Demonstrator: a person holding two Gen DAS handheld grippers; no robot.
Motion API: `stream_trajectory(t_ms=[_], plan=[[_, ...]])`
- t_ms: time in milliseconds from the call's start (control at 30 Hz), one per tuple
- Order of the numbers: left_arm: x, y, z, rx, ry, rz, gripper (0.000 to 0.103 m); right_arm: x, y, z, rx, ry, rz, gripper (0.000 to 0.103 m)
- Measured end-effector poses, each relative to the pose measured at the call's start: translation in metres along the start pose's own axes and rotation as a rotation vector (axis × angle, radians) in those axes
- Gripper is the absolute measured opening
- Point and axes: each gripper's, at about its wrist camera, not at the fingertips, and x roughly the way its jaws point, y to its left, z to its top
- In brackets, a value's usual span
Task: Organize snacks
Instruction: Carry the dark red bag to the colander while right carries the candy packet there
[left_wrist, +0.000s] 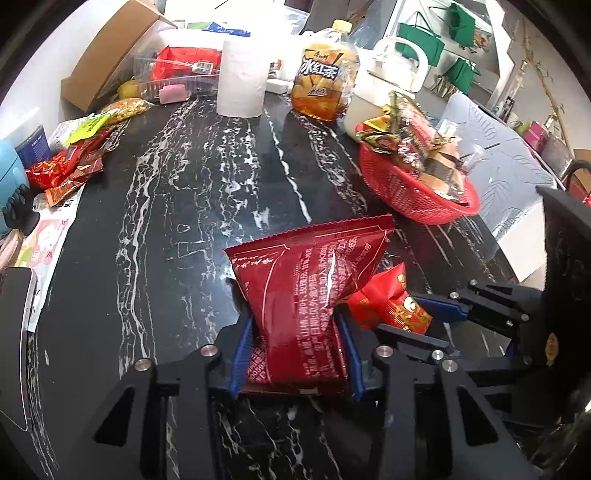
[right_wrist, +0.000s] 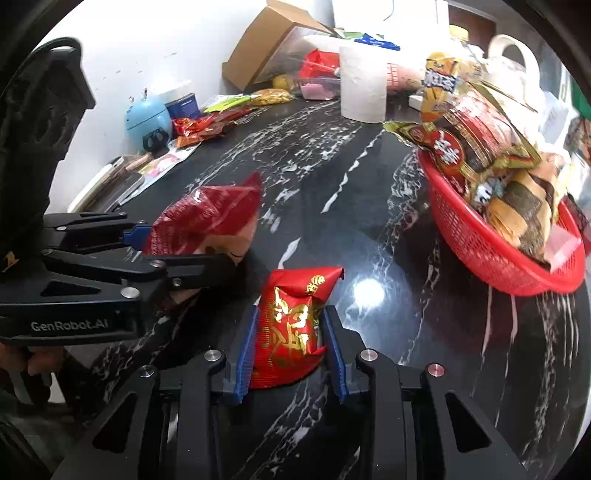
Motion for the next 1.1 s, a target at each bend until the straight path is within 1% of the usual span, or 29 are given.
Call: stream_trajectory(t_ms=[100, 200, 433, 600, 833, 967, 1100], plan=[[-0.004, -0.005, -0.003, 0.009, 0.0, -0.021, 0.037, -0.006, -0.001, -0.007, 0.04, -0.006, 0.02, 0.033], [-0.005, -0.011, -0.006, 0.013, 0.004, -0.048, 0.035, -0.014, -0.001, -0.014, 0.069, -0.017, 0.022, 0.033], [-0.014, -0.031, -0.009, 0.048, 0.003, -0.114, 0.034, -0.04, -0.004, -0.03, 0.133, -0.056, 0.006, 0.033], [-0.018, -0.048, -0.009, 0.089, -0.002, -0.177, 0.034, -0.058, -0.007, -0.04, 0.177, -0.086, -0.008, 0.033], [-0.025, -0.071, -0.002, 0.146, -0.026, -0.257, 0.034, -0.086, -0.016, -0.053, 0.248, -0.129, -0.056, 0.033], [-0.03, -0.087, 0.007, 0.175, -0.046, -0.322, 0.034, -0.106, -0.024, -0.055, 0.278, -0.167, -0.087, 0.033], [-0.035, -0.099, 0.019, 0.202, -0.076, -0.352, 0.034, -0.121, -0.032, -0.053, 0.291, -0.202, -0.104, 0.033]])
